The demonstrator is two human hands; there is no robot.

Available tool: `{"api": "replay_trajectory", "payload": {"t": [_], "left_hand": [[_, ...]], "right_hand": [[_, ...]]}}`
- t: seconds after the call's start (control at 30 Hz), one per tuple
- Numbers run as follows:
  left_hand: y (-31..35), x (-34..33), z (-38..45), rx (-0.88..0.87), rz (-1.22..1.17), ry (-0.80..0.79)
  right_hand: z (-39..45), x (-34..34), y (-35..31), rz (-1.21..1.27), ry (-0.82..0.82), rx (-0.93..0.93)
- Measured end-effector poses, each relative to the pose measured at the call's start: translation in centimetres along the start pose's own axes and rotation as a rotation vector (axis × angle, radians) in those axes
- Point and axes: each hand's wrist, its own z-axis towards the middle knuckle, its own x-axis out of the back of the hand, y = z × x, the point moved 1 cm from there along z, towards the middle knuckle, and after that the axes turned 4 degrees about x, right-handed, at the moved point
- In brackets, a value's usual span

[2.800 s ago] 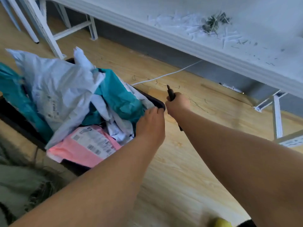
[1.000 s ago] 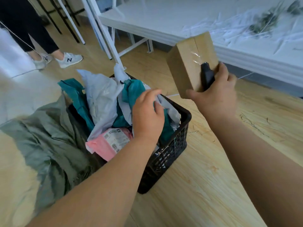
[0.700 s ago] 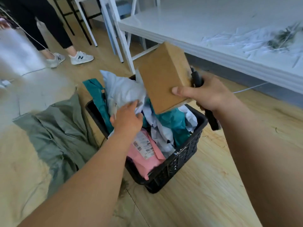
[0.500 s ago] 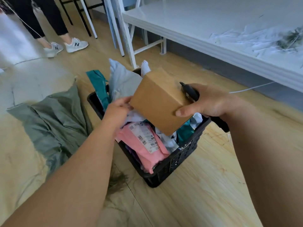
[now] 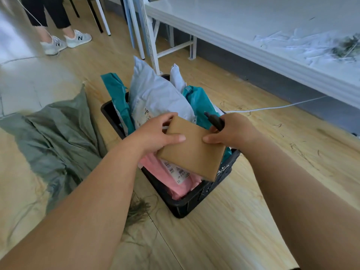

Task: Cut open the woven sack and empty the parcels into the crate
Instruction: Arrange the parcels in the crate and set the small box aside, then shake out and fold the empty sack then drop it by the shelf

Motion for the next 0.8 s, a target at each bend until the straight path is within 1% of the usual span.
{"api": "replay_trajectory", "payload": {"t": [0.07, 0.1, 0.17, 0.27, 0.37, 0.43, 0.47, 0.5, 0.53, 0.57, 0.6, 0.63, 0.67, 0.73, 0.8], "left_hand": [[-0.2, -0.6, 1.1, 0.028, 0.077, 0.055], [-0.2, -1.0, 1.4, 0.036, 0.102, 0.087], [0.1, -1.8, 1.9, 0.051, 0.203, 0.144], [0.4, -2.5, 1.8, 0.052, 0.365, 0.210], [0.1, -2.4, 2.0, 0.079, 0.386, 0.221], [0.1, -2.1, 1.9, 0.078, 0.397, 0.200], [0.4, -1.8, 1.6, 0.059, 0.363, 0.172], [0.5, -1.6, 1.2, 0.037, 0.276, 0.147], [0.7, -1.3, 0.7, 0.018, 0.146, 0.138], [0.4, -0.8, 0.3, 0.007, -0.001, 0.172], [-0.2, -0.1, -0.2, 0.003, -0.135, 0.256], [-1.2, 1.0, -0.8, 0.000, -0.245, 0.374], [-2.4, 2.2, -1.2, 0.010, -0.312, 0.491], [-5.5, 4.9, -1.8, 0.075, -0.349, 0.653], [-9.4, 7.3, -2.8, 0.237, -0.310, 0.727]], "right_hand": [[0.2, -1.1, -0.8, -0.181, 0.062, -0.028], [0.4, -1.8, -1.0, -0.221, 0.088, -0.047], [0.6, -2.8, -1.2, -0.223, 0.132, -0.067], [0.4, -3.0, -0.8, -0.170, 0.117, -0.064], [-0.1, -3.3, -0.6, -0.211, 0.098, -0.078], [-0.6, -3.1, -1.3, -0.216, 0.139, -0.088], [-0.9, -2.9, -1.9, -0.209, 0.178, -0.069], [-1.2, -2.8, -2.5, -0.196, 0.221, -0.032], [-1.4, -2.8, -3.2, -0.179, 0.258, 0.021], [-1.7, -2.9, -4.1, -0.157, 0.277, 0.084], [-2.2, -3.3, -5.3, -0.126, 0.289, 0.157], [-2.6, -3.9, -6.6, -0.094, 0.288, 0.225], [-3.1, -4.4, -8.0, -0.076, 0.277, 0.287], [-4.0, -5.8, -10.7, -0.118, 0.246, 0.393], [-4.4, -7.4, -13.2, -0.173, 0.198, 0.463]]}}
